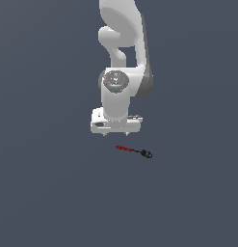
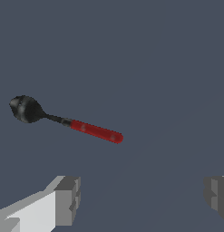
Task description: Pick up the object and move it to a goal position.
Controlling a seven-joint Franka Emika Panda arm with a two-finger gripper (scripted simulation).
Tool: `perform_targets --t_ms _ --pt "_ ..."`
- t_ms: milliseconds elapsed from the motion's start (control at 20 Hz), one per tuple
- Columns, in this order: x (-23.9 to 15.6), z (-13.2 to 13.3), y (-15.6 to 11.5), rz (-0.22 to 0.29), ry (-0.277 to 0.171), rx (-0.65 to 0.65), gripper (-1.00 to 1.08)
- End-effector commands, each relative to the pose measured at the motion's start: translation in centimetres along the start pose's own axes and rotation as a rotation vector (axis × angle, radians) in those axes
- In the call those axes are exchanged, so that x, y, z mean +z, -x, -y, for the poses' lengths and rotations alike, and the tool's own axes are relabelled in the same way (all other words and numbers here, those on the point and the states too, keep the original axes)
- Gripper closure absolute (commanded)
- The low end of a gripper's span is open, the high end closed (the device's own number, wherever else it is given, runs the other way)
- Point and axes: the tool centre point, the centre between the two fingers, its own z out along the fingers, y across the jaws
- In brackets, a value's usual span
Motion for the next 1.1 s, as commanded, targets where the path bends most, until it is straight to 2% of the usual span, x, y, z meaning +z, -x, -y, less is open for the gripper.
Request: perform_targets --t_ms 0,350,1050 --pt "0.2 0.2 -0.1 -0.001 0.002 -0.036 -0.92" --pt "1.2 1.2 -0.7 -0.008 0.008 -0.196 -0.92" --pt "3.7 4.1 -2.1 -0.029 0.022 -0.645 -0.92"
